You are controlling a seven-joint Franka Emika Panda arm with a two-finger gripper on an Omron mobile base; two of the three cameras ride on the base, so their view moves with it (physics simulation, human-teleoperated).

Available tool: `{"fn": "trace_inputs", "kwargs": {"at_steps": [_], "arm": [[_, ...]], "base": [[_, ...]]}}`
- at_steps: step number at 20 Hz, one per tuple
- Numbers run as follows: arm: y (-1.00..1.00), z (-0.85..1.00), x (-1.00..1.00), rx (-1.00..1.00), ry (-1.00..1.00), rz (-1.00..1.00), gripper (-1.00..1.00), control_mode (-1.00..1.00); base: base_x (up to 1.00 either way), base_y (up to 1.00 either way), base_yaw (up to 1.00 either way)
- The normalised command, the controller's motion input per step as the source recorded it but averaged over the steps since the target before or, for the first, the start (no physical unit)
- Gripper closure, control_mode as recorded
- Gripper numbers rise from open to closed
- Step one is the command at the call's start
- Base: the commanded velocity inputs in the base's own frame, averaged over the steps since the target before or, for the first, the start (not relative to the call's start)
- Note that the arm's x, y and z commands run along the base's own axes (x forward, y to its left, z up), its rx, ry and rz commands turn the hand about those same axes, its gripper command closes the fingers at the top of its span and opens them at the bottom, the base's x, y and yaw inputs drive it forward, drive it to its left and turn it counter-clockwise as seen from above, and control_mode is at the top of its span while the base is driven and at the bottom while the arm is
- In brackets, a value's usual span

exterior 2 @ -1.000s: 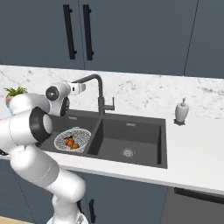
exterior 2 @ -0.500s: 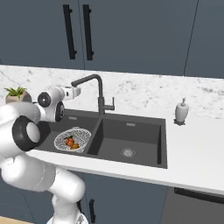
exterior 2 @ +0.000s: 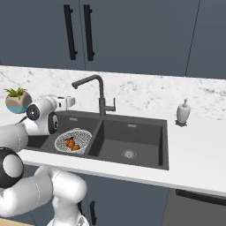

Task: Put the colander in the sink, put the peach, orange in the colander, and turn on the sink faucet and pour water over the colander.

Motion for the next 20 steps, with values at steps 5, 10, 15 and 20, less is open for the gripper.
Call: {"fn": "trace_inputs", "kwargs": {"at_steps": [5,10,15,20], "arm": [[-0.68,0.00,-0.17,0.00,0.04,0.00,-1.00,-1.00],[-0.87,0.00,-0.01,0.00,0.03,0.01,-1.00,-1.00],[-0.95,0.00,0.00,0.00,0.02,0.04,-1.00,-1.00],[-0.76,-0.04,0.09,0.00,0.04,0.10,-1.00,-1.00]], "base": [[0.00,0.00,0.00],[0.00,0.00,0.00],[0.00,0.00,0.00],[0.00,0.00,0.00]]}}
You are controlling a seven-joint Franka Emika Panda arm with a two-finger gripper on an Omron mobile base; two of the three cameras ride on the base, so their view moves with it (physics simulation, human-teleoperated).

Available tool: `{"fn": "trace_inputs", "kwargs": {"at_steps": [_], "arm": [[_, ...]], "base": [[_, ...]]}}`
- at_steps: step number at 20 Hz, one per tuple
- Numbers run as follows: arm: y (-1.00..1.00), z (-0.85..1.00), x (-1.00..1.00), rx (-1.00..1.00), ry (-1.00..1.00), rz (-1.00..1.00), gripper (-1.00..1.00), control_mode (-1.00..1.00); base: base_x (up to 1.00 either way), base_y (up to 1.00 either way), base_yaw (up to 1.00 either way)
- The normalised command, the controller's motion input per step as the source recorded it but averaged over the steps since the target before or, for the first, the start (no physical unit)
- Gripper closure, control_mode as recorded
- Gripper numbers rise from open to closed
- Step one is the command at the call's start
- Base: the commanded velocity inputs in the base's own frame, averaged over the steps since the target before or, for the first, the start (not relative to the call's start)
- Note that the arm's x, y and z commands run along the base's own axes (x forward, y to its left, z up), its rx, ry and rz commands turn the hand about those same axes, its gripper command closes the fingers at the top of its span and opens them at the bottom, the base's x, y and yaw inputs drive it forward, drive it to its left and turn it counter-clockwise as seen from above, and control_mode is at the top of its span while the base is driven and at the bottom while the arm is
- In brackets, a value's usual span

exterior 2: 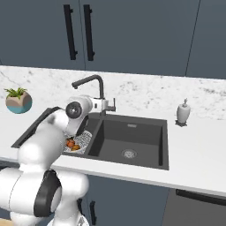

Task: Put the colander in the sink, put the peach, orange in the colander, and turn on the sink faucet and pour water over the colander.

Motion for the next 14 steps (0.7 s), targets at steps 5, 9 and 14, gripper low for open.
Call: {"fn": "trace_inputs", "kwargs": {"at_steps": [5,9,14], "arm": [[-0.41,-0.24,0.25,0.00,0.01,0.08,-1.00,-1.00],[-0.22,-0.39,0.25,0.00,0.00,0.03,-1.00,-1.00],[-0.10,-0.54,0.22,0.00,0.00,0.00,-1.00,-1.00]], "base": [[0.00,0.00,0.00],[0.00,0.00,0.00],[0.00,0.00,0.00]]}}
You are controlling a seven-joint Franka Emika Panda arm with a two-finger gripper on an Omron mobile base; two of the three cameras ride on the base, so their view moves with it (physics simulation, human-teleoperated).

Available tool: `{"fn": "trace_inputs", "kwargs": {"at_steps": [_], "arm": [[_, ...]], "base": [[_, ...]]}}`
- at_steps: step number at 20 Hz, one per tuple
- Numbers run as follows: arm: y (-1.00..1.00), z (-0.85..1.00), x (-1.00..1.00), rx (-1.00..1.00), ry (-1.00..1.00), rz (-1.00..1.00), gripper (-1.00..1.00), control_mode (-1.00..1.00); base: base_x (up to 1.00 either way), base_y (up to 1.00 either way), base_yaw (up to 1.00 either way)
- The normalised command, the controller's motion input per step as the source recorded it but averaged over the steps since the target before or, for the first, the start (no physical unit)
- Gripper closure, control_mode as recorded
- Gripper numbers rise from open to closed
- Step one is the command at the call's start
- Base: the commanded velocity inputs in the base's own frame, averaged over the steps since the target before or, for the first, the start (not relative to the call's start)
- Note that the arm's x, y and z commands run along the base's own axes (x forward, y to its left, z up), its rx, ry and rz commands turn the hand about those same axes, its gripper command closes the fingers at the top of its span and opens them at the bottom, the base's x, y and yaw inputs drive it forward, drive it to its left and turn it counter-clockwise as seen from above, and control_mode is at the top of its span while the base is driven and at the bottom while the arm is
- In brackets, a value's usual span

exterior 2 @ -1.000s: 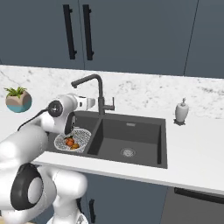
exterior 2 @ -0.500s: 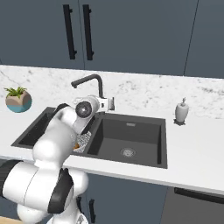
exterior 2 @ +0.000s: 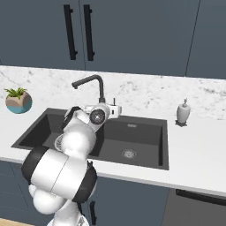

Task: Put the colander in the sink, put the peach, orange in the colander, and turn on the sink faucet and pour water over the colander.

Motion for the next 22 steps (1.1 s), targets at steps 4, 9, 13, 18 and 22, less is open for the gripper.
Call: {"fn": "trace_inputs", "kwargs": {"at_steps": [4,9,13,18,22], "arm": [[-0.10,-0.47,0.11,0.00,0.00,0.00,-1.00,-1.00],[-0.02,-0.38,0.18,0.00,0.00,0.00,-1.00,-1.00],[0.00,-0.19,0.40,0.00,0.00,0.00,-1.00,-1.00],[0.00,-0.02,0.54,0.05,0.00,0.00,-1.00,-1.00],[0.00,0.00,0.56,0.06,0.00,0.00,-1.00,-1.00]], "base": [[0.00,0.00,0.00],[0.00,0.00,0.00],[0.00,0.00,0.00],[0.00,0.00,0.00],[0.00,0.00,0.00]]}}
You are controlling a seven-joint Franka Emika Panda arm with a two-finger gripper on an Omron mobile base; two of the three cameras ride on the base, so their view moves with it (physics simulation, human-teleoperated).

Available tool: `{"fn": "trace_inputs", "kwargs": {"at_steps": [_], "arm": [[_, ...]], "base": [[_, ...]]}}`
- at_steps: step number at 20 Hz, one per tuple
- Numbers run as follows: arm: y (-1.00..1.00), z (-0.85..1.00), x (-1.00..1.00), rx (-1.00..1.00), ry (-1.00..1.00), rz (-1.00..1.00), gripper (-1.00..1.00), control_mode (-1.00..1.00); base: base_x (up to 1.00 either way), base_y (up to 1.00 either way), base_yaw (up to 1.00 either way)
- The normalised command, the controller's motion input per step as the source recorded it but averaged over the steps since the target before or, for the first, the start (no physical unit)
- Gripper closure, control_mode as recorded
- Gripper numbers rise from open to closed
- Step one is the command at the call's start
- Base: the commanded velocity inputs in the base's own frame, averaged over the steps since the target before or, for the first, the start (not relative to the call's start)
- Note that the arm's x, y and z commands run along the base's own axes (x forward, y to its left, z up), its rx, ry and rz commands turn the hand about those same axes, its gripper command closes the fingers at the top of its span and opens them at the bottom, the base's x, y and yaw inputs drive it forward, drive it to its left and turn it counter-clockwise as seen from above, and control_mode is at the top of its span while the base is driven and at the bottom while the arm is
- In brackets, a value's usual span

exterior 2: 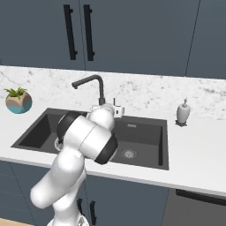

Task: Put the colander in the sink, put the peach, orange in the colander, and turn on the sink faucet and pour water over the colander.

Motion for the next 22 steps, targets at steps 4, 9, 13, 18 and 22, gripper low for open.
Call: {"fn": "trace_inputs", "kwargs": {"at_steps": [4,9,13,18,22], "arm": [[0.00,0.00,0.53,0.06,0.00,-0.01,-1.00,-1.00],[0.00,-0.04,0.36,0.09,0.00,-0.05,-1.00,-1.00],[0.00,-0.01,0.37,0.06,0.00,-0.09,-1.00,-1.00],[0.00,-0.05,0.35,0.04,0.00,-0.06,-1.00,-1.00],[0.00,-0.15,0.26,0.00,0.00,-0.01,-1.00,-1.00]], "base": [[0.00,0.00,0.00],[0.00,0.00,0.00],[0.00,0.00,0.00],[0.00,0.00,0.00],[0.00,0.00,0.00]]}}
